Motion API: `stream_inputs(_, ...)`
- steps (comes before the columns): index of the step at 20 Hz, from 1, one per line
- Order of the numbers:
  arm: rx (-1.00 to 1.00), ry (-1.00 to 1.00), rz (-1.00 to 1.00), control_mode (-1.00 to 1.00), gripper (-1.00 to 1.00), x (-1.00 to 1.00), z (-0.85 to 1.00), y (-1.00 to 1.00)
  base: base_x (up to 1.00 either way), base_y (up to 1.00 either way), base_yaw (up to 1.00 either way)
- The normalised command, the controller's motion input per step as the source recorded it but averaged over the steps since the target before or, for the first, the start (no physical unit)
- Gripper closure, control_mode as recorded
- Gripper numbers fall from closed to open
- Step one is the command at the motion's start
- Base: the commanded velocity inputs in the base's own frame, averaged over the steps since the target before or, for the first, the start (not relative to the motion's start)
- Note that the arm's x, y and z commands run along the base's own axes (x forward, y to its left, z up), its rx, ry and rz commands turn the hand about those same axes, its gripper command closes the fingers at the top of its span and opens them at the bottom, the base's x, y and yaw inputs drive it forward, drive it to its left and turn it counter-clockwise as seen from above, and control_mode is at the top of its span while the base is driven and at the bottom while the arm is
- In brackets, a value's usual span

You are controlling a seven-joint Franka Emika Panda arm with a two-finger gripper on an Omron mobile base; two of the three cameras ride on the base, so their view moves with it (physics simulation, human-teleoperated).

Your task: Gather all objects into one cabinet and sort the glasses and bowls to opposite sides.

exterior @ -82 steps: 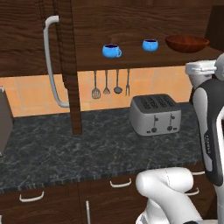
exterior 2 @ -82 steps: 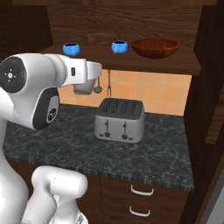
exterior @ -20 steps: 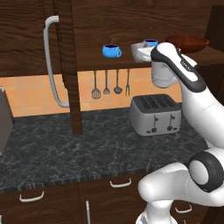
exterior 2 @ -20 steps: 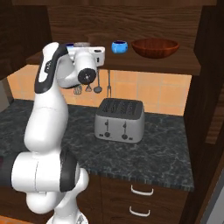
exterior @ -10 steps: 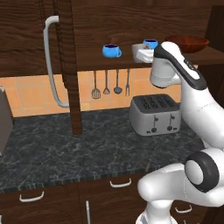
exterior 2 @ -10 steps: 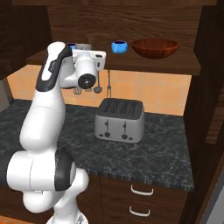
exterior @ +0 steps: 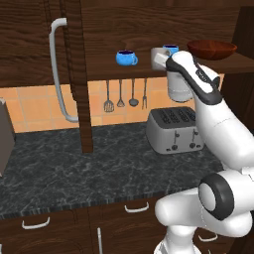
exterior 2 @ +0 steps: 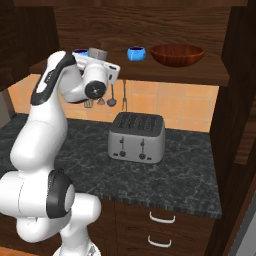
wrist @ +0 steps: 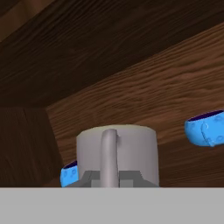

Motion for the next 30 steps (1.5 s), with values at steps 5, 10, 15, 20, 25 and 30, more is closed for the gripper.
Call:
stream_inputs(5,0.0,0.07,0.0,-1.0,1.0,-0.07,0.0,0.02,0.0,0.0,0.0)
stream_inputs(10,-0.01,0.07,0.0,-1.0,1.0,-0.24,0.0,0.05,0.0,0.0,0.0)
stream_inputs(15,-0.07,0.08,0.0,-1.0,1.0,-0.36,-0.12,0.0,0.0,0.0,0.0)
stream_inputs(20,-0.1,0.04,0.0,-1.0,1.0,-0.21,-0.08,0.0,0.0,0.0,0.0)
stream_inputs(25,-0.1,-0.28,0.0,-1.0,1.0,0.02,0.42,0.0,0.0,0.0,0.0)
stream_inputs(30,-0.05,-0.27,0.0,-1.0,1.0,0.46,0.22,-0.01,0.0,0.0,0.0)
